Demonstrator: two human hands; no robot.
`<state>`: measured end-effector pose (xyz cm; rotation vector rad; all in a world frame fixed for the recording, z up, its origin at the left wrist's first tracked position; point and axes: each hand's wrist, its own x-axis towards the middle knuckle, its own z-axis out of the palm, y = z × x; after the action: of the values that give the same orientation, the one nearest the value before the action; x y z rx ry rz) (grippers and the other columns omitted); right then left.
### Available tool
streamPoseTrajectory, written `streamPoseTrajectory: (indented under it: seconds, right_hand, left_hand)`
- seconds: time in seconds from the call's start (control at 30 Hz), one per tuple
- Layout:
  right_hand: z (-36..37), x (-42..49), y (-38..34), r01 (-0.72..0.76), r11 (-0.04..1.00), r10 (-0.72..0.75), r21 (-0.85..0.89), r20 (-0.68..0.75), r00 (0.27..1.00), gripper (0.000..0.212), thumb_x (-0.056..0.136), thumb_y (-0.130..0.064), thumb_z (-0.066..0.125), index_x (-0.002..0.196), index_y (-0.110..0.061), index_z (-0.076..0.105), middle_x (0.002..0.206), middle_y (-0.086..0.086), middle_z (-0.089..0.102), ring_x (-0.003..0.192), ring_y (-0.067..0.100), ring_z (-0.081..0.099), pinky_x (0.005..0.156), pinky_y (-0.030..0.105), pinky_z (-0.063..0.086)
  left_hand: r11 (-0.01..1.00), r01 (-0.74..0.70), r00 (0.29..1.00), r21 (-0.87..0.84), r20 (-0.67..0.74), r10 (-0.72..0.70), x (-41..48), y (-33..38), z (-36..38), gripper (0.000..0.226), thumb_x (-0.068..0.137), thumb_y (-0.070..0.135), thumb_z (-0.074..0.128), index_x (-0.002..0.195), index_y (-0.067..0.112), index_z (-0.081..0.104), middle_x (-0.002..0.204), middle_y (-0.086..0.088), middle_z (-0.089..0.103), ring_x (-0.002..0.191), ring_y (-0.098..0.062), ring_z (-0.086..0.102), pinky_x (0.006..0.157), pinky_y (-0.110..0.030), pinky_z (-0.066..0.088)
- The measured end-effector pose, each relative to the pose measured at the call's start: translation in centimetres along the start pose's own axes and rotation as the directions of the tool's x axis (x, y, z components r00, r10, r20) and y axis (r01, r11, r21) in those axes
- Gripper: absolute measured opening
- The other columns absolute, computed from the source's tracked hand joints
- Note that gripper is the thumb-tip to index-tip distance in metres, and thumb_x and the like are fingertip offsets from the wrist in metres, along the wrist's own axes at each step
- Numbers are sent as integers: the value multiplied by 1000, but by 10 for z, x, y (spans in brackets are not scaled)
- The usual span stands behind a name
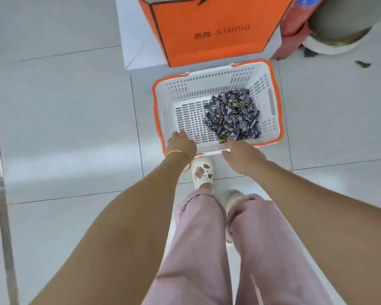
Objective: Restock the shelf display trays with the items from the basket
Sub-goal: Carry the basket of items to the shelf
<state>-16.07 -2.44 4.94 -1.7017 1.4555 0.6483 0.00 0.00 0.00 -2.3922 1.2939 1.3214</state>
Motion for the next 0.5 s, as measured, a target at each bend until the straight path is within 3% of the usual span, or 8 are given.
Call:
streamPoseTrajectory:
  seconds: [0.1,0.2,0.27,0.4,0.5]
  right_hand:
    - [3,79,7,29,998,-31,-52,-41,999,15,98,-26,35,93,-13,40,102,13,53,83,27,44,70,33,37]
    - [17,149,14,35,994,-43,-107,-72,996,19,98,-26,35,97,-10,45,97,12,53,80,28,49,66,33,39]
    - [30,185,19,69,988,-83,-139,-104,991,24,97,-26,36,103,-7,49,99,13,56,82,30,55,63,33,40]
    - [52,219,30,121,984,-132,-134,-77,988,26,98,-26,36,109,-6,48,105,15,53,84,31,52,65,35,40]
    - [53,222,35,116,986,-123,-116,-54,991,27,98,-26,36,110,-5,47,107,15,52,88,32,54,67,35,40]
  left_hand:
    - [977,208,975,-43,-73,-210,74,-22,12,51,94,14,39,141,2,26,146,-14,26,134,-31,26,105,-41,31]
    - [937,343,931,-69,-110,-349,142,-53,26,66,94,15,43,148,2,8,154,-15,12,140,-31,16,109,-40,27]
    - [917,387,909,-98,-123,-397,175,-69,32,71,93,15,46,149,3,3,154,-15,13,140,-32,18,110,-40,26]
    - [865,442,877,-238,-88,-472,208,-81,38,54,90,9,48,137,4,24,135,-16,42,123,-35,44,96,-40,38]
    - [836,462,801,-295,-267,-536,202,-65,38,35,89,3,43,123,3,38,126,-14,48,116,-33,47,88,-39,40]
